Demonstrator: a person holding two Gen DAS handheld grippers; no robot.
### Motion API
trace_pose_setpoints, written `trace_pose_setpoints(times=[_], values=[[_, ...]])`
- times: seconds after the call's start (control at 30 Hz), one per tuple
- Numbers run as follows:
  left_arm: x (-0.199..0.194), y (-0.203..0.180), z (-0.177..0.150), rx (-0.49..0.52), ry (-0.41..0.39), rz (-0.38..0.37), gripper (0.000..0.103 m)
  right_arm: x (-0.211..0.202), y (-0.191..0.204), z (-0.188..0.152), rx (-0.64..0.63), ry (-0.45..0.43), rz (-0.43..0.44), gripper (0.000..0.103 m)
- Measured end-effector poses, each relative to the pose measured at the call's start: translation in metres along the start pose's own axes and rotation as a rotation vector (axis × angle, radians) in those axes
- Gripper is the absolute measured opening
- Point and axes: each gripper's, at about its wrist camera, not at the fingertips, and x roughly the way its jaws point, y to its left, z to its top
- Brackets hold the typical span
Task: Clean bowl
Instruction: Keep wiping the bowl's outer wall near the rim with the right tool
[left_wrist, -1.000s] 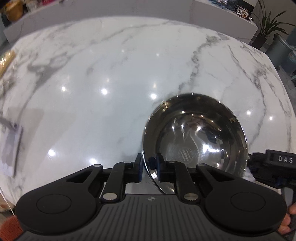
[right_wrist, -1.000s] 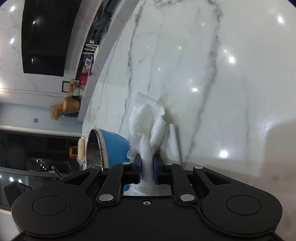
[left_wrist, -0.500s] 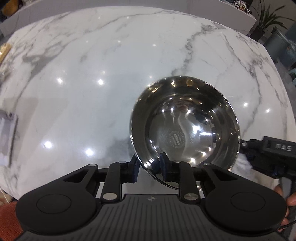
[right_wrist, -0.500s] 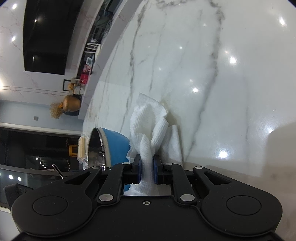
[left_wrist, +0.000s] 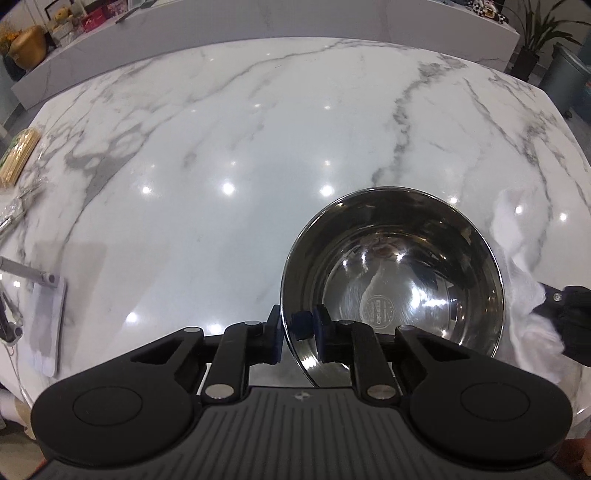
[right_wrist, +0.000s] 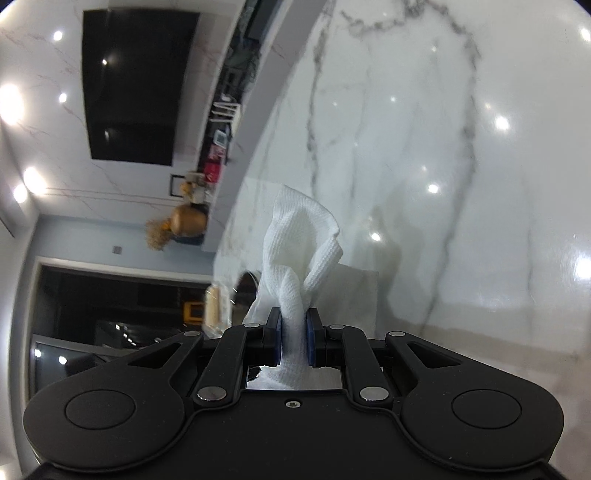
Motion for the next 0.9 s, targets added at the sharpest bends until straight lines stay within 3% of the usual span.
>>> trace_pose_setpoints(times=[0.3,0.6,0.7,0.8,0.9], values=[[0.004,-0.012,0.001,0.001,-0.013,-0.064,0.017,0.002,-0.012,-0.005,0.004,0.019,-0.155,0.012],[0.004,-0.002,-0.013,-0.128,0.028,-0.131,0.03,-0.004,-0.014,-0.012,0.0,0.02,-0.155,0.012],[0.0,-0.002,-0.015,-0.12,0.037,-0.131,0.03,-0.004,-0.008,-0.01,0.001,0.017,-0.16,0.012],[-0.002,-0.003,-0.016,-0.093,0.033,-0.124,0.02,-0.006,-0.006,-0.01,-0.001,0.008,-0.15,0.012],[-0.003,-0.005,-0.015,-0.065,0.03,-0.111,0.018,-0.013,-0.004,-0.008,-0.003,-0.028,-0.113,0.012]])
